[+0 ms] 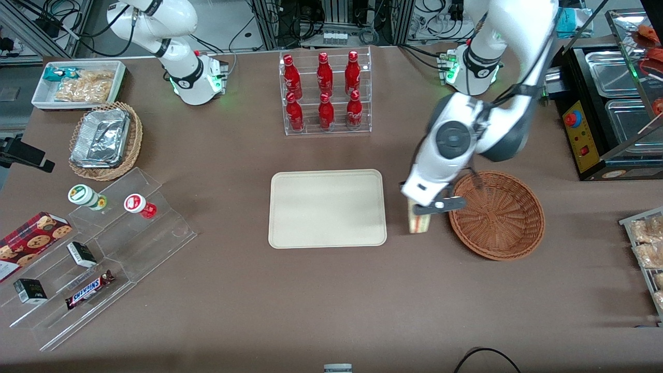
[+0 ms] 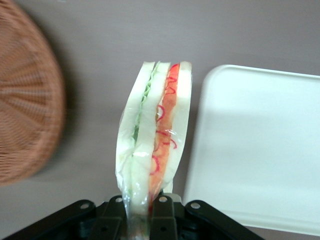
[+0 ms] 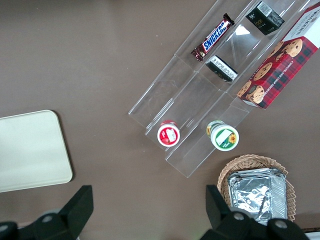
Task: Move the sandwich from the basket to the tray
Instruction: 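Lift the sandwich and carry it over the cream tray, then lower the sandwich onto the tray and open the left gripper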
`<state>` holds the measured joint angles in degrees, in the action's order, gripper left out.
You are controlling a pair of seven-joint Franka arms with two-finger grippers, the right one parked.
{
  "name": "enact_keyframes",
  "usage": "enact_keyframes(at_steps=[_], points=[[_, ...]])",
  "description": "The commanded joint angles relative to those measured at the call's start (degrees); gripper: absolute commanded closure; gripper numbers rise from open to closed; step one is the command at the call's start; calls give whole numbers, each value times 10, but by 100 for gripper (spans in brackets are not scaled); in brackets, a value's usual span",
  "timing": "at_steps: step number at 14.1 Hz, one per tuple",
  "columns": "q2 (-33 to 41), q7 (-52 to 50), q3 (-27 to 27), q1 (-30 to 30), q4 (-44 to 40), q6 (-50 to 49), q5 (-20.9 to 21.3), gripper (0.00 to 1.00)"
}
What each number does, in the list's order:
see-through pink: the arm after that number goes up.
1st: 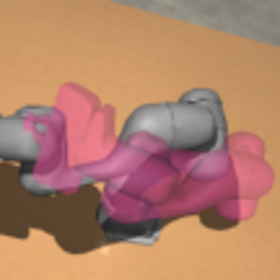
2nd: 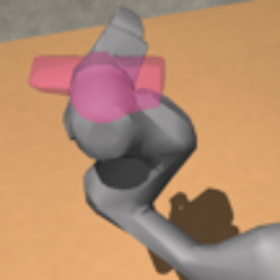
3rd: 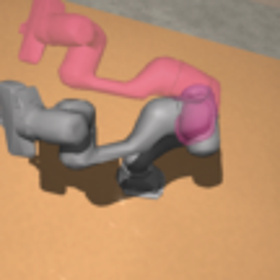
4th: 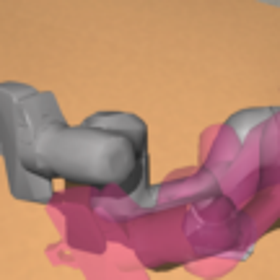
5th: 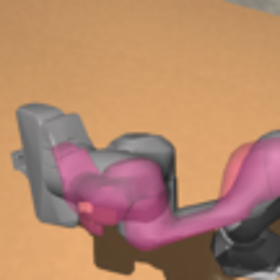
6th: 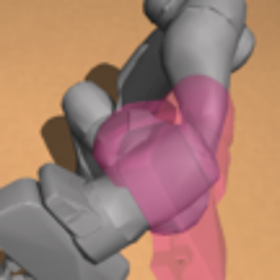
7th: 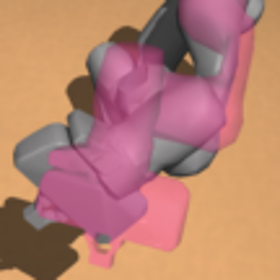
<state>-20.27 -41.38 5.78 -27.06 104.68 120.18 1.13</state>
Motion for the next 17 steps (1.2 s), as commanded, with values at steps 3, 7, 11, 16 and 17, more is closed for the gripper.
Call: enact_keyframes(at_steps=[3, 7, 11, 16, 17], points=[[-147, -112, -9, -96, -190, -40, 1, 100], [-226, -163, -9, -142, -285, -49, 0, 100], [-267, -173, -9, -165, -319, -43, -2, 100], [-278, -166, 10, -166, -318, -35, -2, 100], [-279, -167, 10, -166, -317, -35, -2, 97]])
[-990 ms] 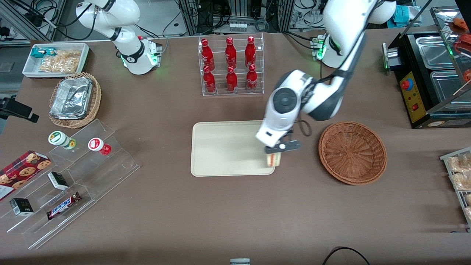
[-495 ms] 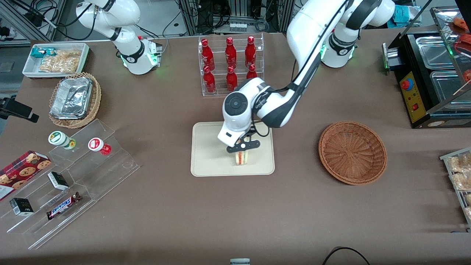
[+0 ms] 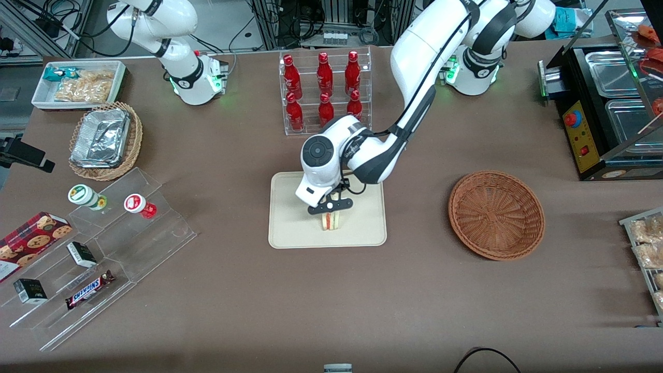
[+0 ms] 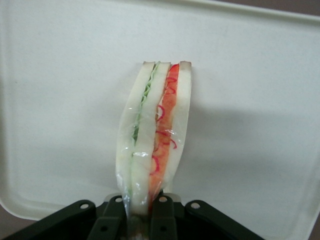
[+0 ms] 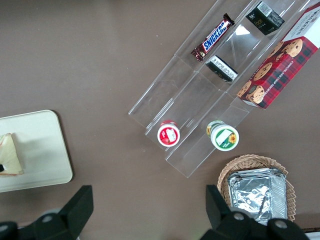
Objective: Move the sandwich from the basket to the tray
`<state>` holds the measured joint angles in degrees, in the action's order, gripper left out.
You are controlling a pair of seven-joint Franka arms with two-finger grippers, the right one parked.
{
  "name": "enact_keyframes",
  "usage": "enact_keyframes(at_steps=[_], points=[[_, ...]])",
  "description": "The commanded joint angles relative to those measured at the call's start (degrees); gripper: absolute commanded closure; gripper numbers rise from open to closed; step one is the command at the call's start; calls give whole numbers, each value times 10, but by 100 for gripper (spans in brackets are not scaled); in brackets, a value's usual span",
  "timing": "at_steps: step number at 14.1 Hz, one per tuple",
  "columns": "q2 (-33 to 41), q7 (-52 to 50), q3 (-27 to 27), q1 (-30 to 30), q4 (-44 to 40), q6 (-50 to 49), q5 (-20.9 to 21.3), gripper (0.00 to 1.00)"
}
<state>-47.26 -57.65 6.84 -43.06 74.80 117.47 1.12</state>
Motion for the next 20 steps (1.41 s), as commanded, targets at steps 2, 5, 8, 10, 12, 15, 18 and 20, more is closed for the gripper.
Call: enact_keyframes(at_steps=[2, 5, 8, 10, 12, 15, 18, 20], points=[[-10, -11, -1, -6, -19, -7, -3, 26], [-3, -9, -1, -5, -17, -7, -2, 0], [20, -9, -2, -5, -17, -15, 4, 0], [44, -5, -5, 0, -11, -35, 7, 0], [66, -15, -24, 4, 0, -88, 3, 0], [122, -4, -39, 34, 72, -89, 5, 0], [194, 88, -39, 95, 159, -87, 0, 0], [240, 144, -39, 131, 211, -87, -2, 0]])
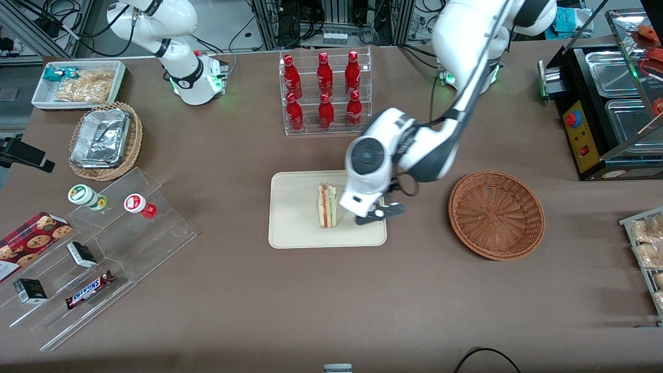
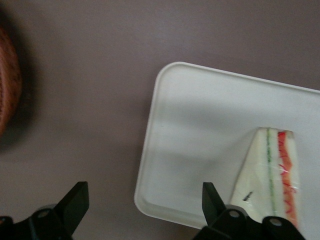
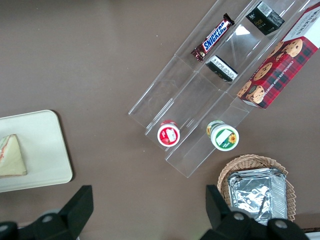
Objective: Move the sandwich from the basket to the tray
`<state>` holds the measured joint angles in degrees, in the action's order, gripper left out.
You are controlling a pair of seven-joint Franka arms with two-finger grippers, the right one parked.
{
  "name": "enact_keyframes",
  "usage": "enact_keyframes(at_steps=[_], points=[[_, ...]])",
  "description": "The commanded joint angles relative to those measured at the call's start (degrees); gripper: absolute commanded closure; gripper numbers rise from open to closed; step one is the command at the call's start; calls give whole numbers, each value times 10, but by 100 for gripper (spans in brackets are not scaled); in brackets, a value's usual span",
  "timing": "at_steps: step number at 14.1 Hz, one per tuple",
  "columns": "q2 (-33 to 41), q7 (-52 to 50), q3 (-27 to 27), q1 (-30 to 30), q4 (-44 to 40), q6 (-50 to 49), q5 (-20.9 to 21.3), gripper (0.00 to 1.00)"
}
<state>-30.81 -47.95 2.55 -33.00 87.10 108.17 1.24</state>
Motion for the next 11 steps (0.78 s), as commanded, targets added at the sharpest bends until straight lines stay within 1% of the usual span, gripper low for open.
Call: enact_keyframes(at_steps=[1, 6, 9, 11], points=[[100, 78, 4, 49, 114, 6, -4, 0], [216, 206, 4, 131, 219, -8, -12, 0], [261, 266, 4, 167, 224, -72, -12, 0], [293, 307, 5, 202, 222, -113, -12, 0]])
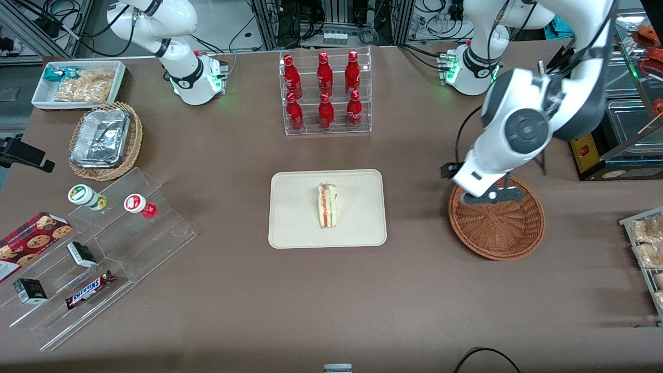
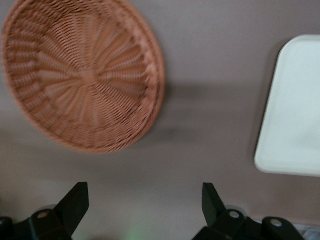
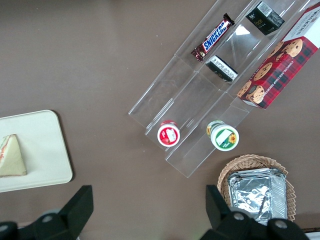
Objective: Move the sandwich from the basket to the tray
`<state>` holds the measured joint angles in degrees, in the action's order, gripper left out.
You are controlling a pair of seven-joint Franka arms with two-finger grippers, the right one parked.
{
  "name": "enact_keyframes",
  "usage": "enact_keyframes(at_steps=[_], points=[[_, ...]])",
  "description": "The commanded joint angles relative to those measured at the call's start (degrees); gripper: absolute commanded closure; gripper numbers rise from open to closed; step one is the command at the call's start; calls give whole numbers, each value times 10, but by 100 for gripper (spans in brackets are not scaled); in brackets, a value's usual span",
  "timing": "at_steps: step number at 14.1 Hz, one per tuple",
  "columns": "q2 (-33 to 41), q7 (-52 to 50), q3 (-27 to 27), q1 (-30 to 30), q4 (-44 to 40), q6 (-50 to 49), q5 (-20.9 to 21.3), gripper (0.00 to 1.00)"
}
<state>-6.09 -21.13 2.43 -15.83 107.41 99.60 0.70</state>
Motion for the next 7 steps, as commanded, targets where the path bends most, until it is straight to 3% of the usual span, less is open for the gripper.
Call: enact_keyframes(at_steps=[1, 7], points=[[57, 65, 13, 51, 16, -50, -7, 0], [77, 175, 83, 192, -68, -139, -6, 0]])
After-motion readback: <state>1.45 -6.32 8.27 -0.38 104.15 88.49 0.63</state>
